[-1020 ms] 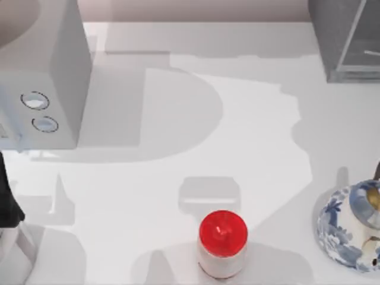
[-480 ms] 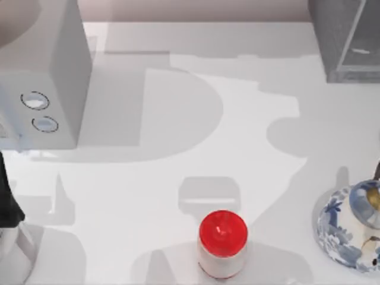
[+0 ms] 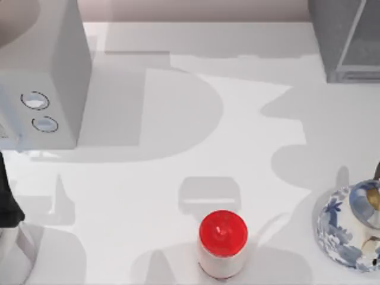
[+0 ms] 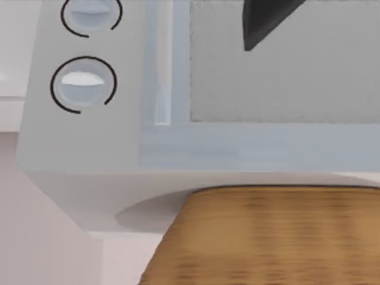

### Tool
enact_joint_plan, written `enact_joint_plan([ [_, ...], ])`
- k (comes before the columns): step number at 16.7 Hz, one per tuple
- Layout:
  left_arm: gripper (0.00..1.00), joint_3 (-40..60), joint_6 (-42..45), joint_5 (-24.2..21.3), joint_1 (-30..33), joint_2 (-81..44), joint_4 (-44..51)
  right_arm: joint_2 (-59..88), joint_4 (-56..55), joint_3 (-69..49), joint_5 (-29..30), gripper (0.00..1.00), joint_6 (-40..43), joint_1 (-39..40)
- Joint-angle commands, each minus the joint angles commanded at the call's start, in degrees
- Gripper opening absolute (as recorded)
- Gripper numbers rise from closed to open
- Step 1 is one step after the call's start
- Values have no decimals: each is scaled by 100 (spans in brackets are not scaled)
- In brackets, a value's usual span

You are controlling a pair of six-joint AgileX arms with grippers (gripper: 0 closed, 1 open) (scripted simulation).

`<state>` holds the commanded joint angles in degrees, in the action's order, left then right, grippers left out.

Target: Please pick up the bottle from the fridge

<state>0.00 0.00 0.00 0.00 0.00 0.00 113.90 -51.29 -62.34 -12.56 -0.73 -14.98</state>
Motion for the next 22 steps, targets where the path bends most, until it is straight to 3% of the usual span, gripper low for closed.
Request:
enact_joint_plan([
  [5, 100, 0, 0, 0, 0, 0, 0, -802, -432, 1257, -188, 0, -15, -135],
  [14, 100, 0, 0, 0, 0, 0, 0, -1217, -278, 1499, -151, 0, -8, -47],
  [22, 100, 0, 0, 0, 0, 0, 0, -4744, 1506, 3059, 283, 0, 29, 495],
])
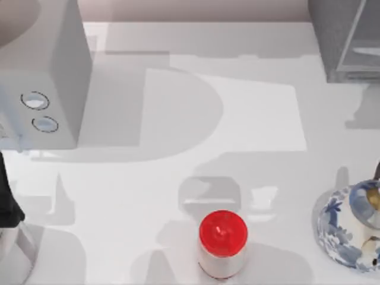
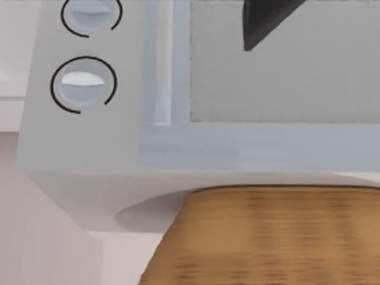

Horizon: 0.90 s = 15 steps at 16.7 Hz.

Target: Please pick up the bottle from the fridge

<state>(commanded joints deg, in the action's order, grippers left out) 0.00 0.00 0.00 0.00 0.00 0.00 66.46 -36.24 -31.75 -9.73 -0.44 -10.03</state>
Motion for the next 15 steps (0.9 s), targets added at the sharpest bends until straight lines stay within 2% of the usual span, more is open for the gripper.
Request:
enact_joint_plan([
  [8, 100, 0, 0, 0, 0, 0, 0, -4877, 2599, 2300, 681, 0, 6, 600],
  [12, 100, 0, 0, 0, 0, 0, 0, -6248, 3404, 2991, 918, 0, 33, 869],
  [15, 100, 0, 0, 0, 0, 0, 0, -6636, 3619, 3171, 971, 0, 43, 998],
])
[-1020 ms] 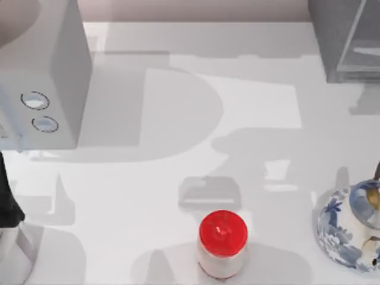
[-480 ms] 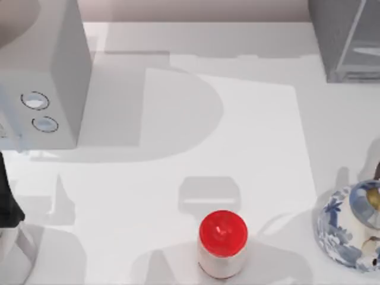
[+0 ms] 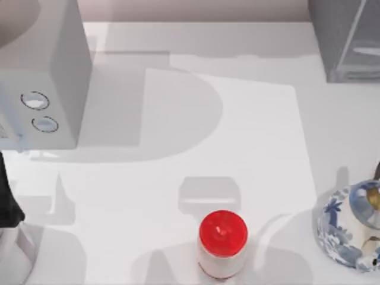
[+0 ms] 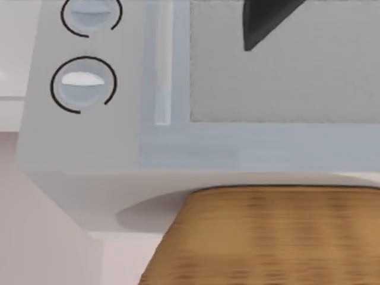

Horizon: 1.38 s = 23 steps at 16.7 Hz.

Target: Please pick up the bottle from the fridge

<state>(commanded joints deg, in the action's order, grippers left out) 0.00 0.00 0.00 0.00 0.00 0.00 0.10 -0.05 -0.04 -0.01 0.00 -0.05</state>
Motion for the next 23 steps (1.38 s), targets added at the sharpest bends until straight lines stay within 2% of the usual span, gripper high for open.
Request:
enact_joint_plan([
  [6, 100, 0, 0, 0, 0, 0, 0, 15, -4, -6, -7, 0, -11, -15],
  [9, 100, 0, 0, 0, 0, 0, 0, 370, -244, -310, 326, 0, 2, 49],
  [15, 100, 0, 0, 0, 0, 0, 0, 2730, -1444, -1765, 1871, 0, 44, 704],
  [19, 100, 0, 0, 0, 0, 0, 0, 5284, -2423, -2884, 2991, 0, 60, 1458],
  [23, 100, 0, 0, 0, 0, 0, 0, 7984, -3455, -3967, 3857, 0, 53, 2379],
])
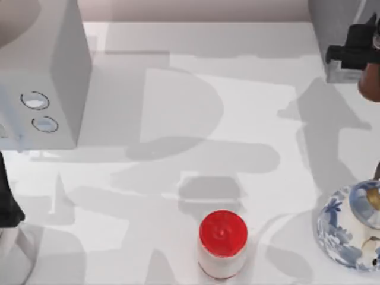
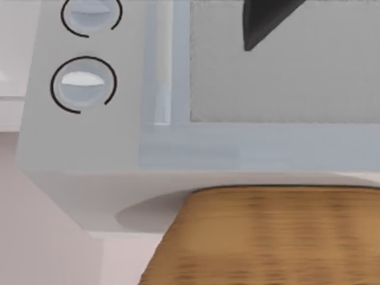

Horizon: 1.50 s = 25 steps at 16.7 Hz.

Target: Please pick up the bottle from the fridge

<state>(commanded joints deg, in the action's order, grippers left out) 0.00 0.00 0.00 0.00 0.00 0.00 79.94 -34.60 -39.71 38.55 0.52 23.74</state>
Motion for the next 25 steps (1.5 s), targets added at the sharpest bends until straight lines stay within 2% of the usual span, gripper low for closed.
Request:
enact_joint_plan([
  [6, 100, 0, 0, 0, 0, 0, 0, 3033, -1529, -1443, 622, 0, -36, 1369],
  [11, 100, 0, 0, 0, 0, 0, 0, 3973, -2305, -2140, 711, 0, -66, 2020],
  [18, 100, 0, 0, 0, 0, 0, 0, 4083, -2332, -2209, 641, 0, -69, 2016],
  [25, 100, 0, 0, 0, 0, 0, 0, 5127, -2586, -3057, 294, 0, -47, 1626],
])
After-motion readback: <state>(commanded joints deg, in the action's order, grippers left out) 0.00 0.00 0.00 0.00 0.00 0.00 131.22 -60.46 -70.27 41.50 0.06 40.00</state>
